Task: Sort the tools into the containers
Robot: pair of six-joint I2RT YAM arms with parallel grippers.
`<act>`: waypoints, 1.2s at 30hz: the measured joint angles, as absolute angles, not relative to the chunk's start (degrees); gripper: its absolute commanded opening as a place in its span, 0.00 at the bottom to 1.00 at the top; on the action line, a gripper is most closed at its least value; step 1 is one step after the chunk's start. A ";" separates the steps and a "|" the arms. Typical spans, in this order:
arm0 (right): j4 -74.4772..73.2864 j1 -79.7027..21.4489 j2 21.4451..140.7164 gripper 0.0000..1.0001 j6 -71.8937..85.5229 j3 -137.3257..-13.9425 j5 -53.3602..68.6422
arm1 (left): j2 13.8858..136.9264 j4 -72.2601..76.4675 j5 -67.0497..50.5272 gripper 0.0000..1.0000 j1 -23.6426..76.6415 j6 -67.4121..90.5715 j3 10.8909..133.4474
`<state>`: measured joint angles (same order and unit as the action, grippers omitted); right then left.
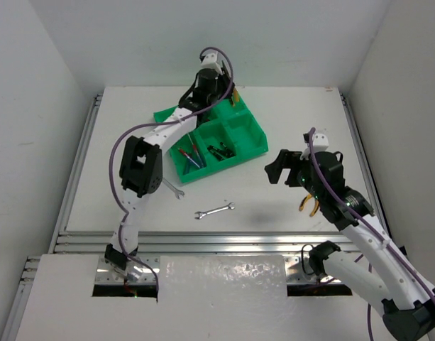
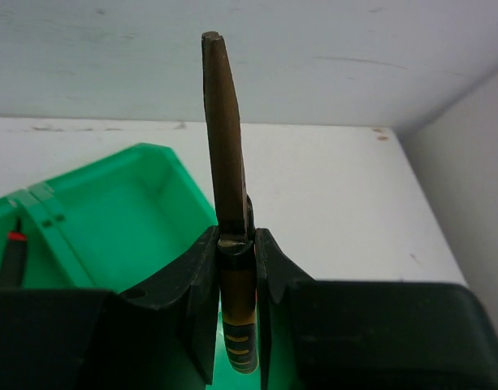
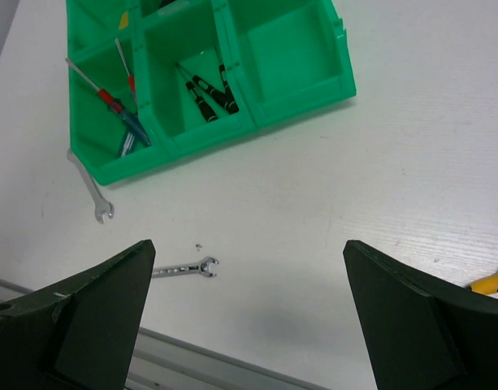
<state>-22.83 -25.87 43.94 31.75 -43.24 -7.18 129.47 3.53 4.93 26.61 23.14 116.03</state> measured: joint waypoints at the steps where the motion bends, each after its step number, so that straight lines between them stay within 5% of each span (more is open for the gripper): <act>1: -22.83 -25.87 43.70 0.99 31.53 -42.74 -6.85 | 131.48 2.96 5.06 0.00 25.85 22.98 118.26; 14: -22.44 -25.69 43.09 0.99 31.03 -38.94 -2.00 | 148.33 4.56 0.32 0.00 20.36 24.56 128.42; 19: -21.96 -25.69 43.09 0.99 31.00 -38.79 -1.87 | 150.76 6.28 -1.96 0.22 20.67 25.23 131.26; 22: -21.85 -25.69 43.13 0.99 30.89 -38.54 -1.96 | 150.76 7.46 -2.72 0.59 20.67 25.82 131.35; 23: -21.87 -25.69 43.24 0.99 30.81 -38.50 -2.20 | 150.76 7.92 -2.90 0.63 20.67 25.91 131.37; 30: -25.47 -25.69 48.56 0.99 30.59 -39.46 -10.20 | 147.57 7.49 -4.16 0.80 20.93 27.07 128.55; 36: -28.88 -17.61 56.25 0.99 31.11 -40.49 -14.94 | 131.17 -0.69 -1.65 0.90 23.83 25.23 122.41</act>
